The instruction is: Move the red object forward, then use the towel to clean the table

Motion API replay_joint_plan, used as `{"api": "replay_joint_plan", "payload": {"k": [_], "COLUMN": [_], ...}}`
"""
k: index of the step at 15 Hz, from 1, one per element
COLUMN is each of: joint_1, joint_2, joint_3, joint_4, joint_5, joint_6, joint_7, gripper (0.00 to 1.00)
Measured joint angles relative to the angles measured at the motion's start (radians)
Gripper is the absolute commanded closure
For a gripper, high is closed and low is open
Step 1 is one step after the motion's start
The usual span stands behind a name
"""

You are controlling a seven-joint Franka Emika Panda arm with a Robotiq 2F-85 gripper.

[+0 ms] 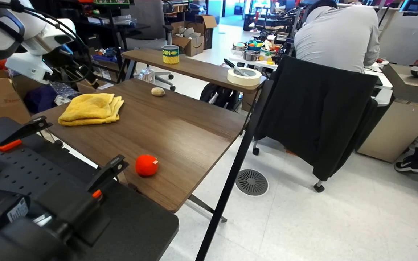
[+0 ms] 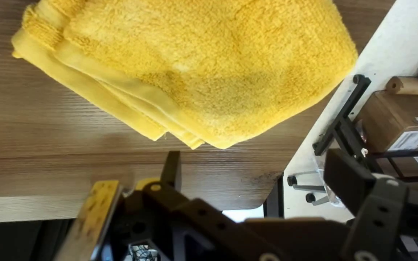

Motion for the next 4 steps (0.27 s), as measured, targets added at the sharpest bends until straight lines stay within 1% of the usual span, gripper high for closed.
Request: {"api": "replay_joint_plan", "payload": {"k": [4], "joint_1": [0.003], "joint_2": [0.020], "joint_3": [0.000], "joint_4": [0.004], "joint_5": [0.000], "joint_6": [0.001], "joint_7": [0.000], "gripper": [0.00]}}
